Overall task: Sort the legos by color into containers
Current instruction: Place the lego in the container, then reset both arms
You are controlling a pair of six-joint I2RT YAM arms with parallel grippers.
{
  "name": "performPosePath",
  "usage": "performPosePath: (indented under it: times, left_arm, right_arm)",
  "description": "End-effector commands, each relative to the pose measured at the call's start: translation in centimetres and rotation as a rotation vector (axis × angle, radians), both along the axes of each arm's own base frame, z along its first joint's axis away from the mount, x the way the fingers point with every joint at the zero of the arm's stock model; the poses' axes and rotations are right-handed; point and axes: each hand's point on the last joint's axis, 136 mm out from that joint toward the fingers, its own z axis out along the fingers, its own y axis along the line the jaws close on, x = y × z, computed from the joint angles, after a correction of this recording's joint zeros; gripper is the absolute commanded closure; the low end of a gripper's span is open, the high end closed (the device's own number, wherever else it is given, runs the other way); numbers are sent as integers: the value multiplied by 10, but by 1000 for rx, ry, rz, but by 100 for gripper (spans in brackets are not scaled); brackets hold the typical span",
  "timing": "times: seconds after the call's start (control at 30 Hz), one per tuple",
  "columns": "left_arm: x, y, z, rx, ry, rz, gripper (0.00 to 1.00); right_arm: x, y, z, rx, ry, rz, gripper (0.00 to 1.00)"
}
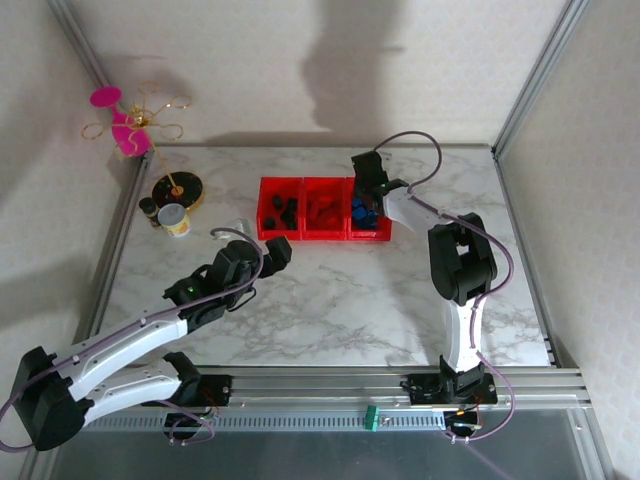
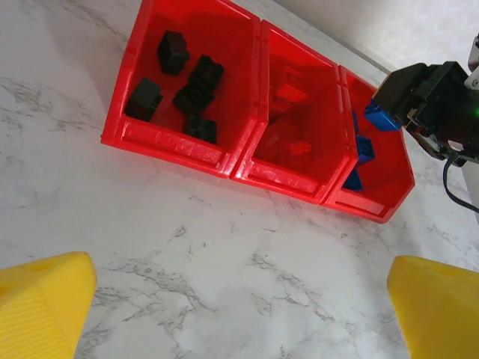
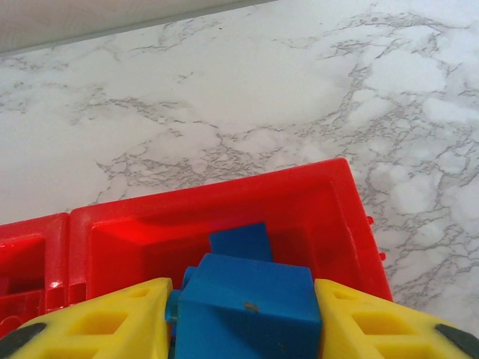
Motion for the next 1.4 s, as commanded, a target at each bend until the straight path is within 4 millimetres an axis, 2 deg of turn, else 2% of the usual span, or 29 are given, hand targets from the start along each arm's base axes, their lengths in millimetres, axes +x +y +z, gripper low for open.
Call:
performPosePath:
  times: [0.0,0.1,0.2,0.33,0.43,0.53,0.6,0.67,0.7,0.8,0.93,1.0,1.03,1.13,1.2,1.27,1.33,1.37]
  left_arm:
    - [6,-1,6,-10,-20,-7,0]
    - [8,1,5,-10,-15,-4,0]
    - [8,3,5,-15,-13,1,0]
    - [8,7,10,-25,-24,13,0]
    - [11,17,17,-3,-50,46,0]
    - [16,47,23,74,-95,157,0]
    - [21,76,29,129,-135,259,0]
    - [22,110,35,216,-173,391,0]
    - [21,128,37,273,-195,468,0]
    - [22,167,36,360,-231,599,0]
    - [28,199,19,488,-270,662,0]
    - [35,212,4,541,-264,662,0]
    - [38,216,-2,554,-264,666,1]
    - [49,223,-20,560,-282,650,0]
    - [57,218,-29,540,-322,604,1]
    - [60,213,-35,531,-358,571,0]
    - [58,207,-34,520,-418,534,0]
    - [57,205,-34,518,-444,518,0]
  right_arm:
    - [13,3,14,-7,-42,16,51]
    - [9,2,17,-5,-48,20,48]
    - [5,2,23,6,-53,29,39]
    - [-5,-2,42,13,-76,32,28]
    - [-19,-10,60,18,-105,28,20]
    - [-37,-24,80,17,-156,13,9]
    - [-52,-42,89,-7,-197,-24,1]
    - [-69,-63,91,-47,-238,-77,1]
    - [-77,-75,91,-82,-258,-113,1]
    - [-102,-114,71,-178,-273,-215,1]
    - [-119,-145,42,-264,-292,-258,1]
    - [-125,-159,32,-315,-306,-271,1]
    - [-127,-165,27,-328,-311,-270,1]
    - [-125,-175,35,-315,-388,-254,1]
    - [-122,-184,33,-298,-420,-241,1]
    - [-123,-194,21,-275,-418,-232,2]
    - [-126,-194,11,-231,-452,-171,1]
    - [-125,-195,14,-216,-483,-154,1]
